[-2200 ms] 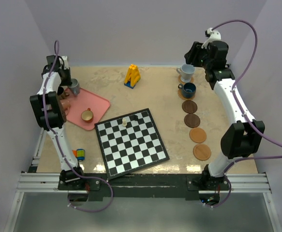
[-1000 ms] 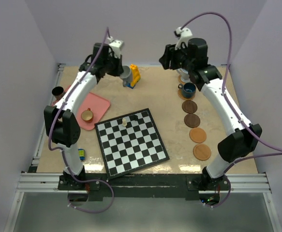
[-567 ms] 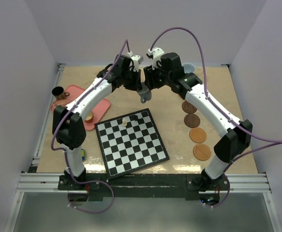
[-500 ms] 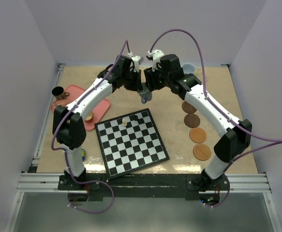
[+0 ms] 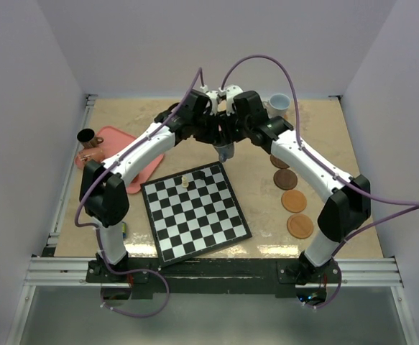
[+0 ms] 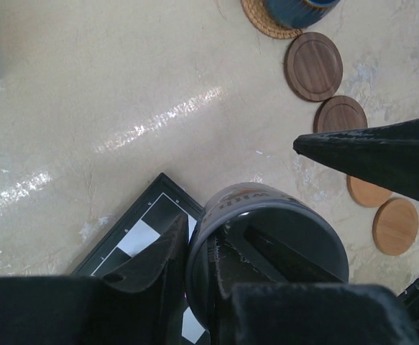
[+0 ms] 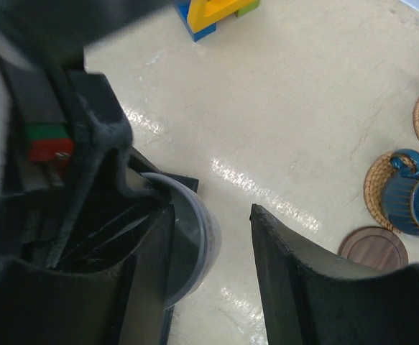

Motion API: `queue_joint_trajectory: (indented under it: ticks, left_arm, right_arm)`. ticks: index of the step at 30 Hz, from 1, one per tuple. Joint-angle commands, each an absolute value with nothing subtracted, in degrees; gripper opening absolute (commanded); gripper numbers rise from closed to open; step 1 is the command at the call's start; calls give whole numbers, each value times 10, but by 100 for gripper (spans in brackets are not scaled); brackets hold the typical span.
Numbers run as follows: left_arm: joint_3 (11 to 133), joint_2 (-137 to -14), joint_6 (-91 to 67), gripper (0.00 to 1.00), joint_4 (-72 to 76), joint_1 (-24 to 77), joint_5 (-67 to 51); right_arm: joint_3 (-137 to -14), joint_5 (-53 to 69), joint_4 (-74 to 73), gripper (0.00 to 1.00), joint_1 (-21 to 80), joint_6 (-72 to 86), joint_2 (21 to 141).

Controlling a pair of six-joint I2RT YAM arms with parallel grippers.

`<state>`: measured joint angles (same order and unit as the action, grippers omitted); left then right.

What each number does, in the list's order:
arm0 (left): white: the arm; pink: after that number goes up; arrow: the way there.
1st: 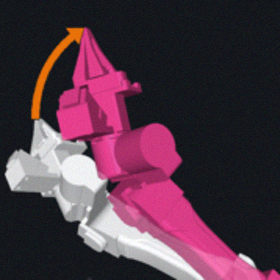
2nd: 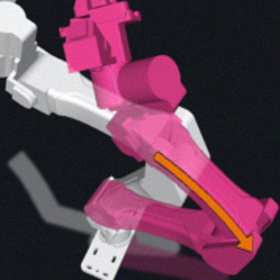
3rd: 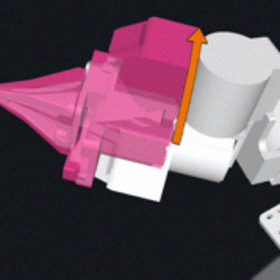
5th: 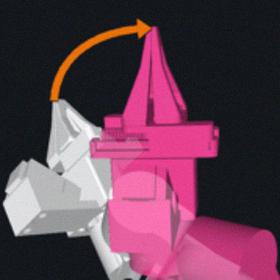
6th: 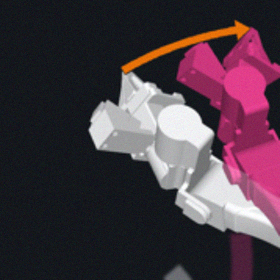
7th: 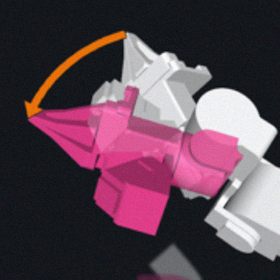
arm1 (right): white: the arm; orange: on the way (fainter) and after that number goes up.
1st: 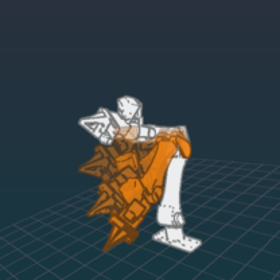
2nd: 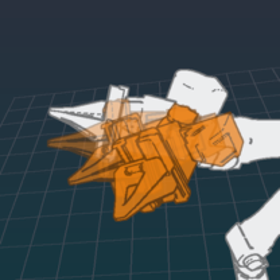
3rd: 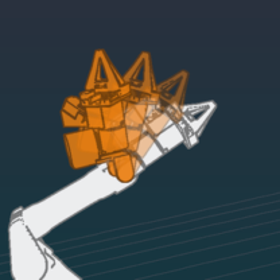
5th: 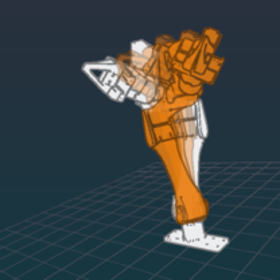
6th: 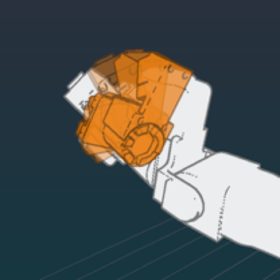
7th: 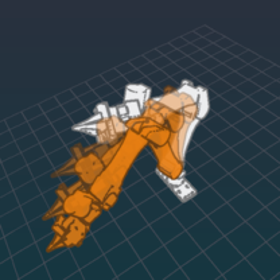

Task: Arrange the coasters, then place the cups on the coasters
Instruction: Place the cup on the coaster.

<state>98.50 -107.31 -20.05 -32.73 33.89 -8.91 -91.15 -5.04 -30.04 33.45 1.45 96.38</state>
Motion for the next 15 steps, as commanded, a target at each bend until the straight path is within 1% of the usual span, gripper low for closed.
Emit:
queue_joint_trajectory:
  ticks: [1,3,7,9,12,13,15]
  left_arm:
    - [985,-1017,-229,0,-294,341,-65]
    - [980,-1013,-235,0,-290,345,-55]
    - [965,-1000,-239,0,-266,348,-61]
    - [961,-997,-237,0,-264,351,-61]
    - [952,-994,-238,0,-262,350,-61]
    - [949,-992,-240,0,-260,351,-61]
    - [942,-989,-241,0,-253,350,-64]
  right_arm:
    - [-892,-69,-267,49,338,11,946]
    - [-885,-65,-266,47,338,11,945]
    - [-870,-57,-258,39,338,15,943]
    - [-867,-57,-254,29,338,20,942]
    - [-873,-75,-254,5,339,40,943]
    - [-876,-81,-255,0,338,47,945]
    - [-881,-97,-255,0,338,62,944]
